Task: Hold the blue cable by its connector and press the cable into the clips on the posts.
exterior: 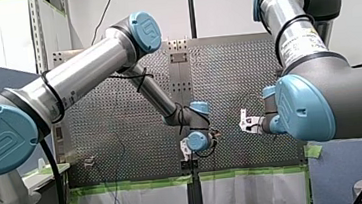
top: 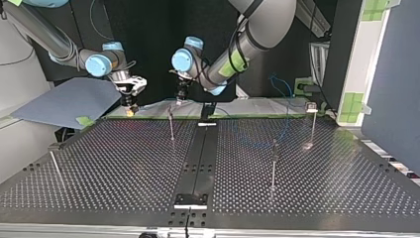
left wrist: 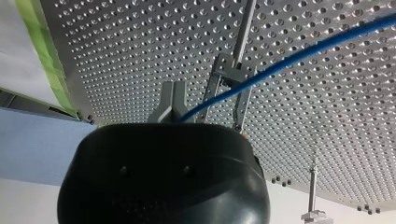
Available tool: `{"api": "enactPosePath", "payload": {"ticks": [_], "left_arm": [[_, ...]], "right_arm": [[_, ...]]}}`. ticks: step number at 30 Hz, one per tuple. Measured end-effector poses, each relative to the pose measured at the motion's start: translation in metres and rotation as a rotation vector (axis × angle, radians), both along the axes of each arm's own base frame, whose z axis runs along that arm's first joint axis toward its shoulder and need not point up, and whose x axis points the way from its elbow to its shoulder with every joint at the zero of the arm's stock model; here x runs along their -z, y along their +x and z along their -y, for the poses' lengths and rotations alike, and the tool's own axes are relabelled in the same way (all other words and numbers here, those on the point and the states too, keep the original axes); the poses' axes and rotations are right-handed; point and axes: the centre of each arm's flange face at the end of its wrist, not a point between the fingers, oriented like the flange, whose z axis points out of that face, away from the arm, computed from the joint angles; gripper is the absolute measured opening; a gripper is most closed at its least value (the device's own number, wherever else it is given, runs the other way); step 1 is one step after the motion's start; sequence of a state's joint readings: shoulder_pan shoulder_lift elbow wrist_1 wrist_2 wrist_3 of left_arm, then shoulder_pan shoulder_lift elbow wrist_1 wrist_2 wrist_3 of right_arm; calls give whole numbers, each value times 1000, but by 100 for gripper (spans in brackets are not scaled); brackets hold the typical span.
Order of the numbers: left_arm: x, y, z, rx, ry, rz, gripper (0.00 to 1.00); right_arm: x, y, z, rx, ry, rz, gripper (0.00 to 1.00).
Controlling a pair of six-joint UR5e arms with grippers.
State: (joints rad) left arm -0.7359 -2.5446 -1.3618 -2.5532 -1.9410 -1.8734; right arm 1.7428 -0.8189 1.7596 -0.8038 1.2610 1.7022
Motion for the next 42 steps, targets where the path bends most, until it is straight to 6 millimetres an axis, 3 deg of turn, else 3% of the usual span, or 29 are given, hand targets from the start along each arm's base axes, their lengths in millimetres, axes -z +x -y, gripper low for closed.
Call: {"api": "enactPosePath", "payload": {"ticks": [17, 28, 42], "left_arm": [[-26, 36, -1, -25, 19, 14, 0], [-26, 50, -11, -24, 25, 8, 0], [-32, 69, -8, 9, 5, 13, 0]], "right_arm": [[-5, 8, 3, -15, -14, -7, 0], [-9, 11, 8, -14, -26, -5, 0], [-12, 11, 13, -6, -37, -5, 0]]}}
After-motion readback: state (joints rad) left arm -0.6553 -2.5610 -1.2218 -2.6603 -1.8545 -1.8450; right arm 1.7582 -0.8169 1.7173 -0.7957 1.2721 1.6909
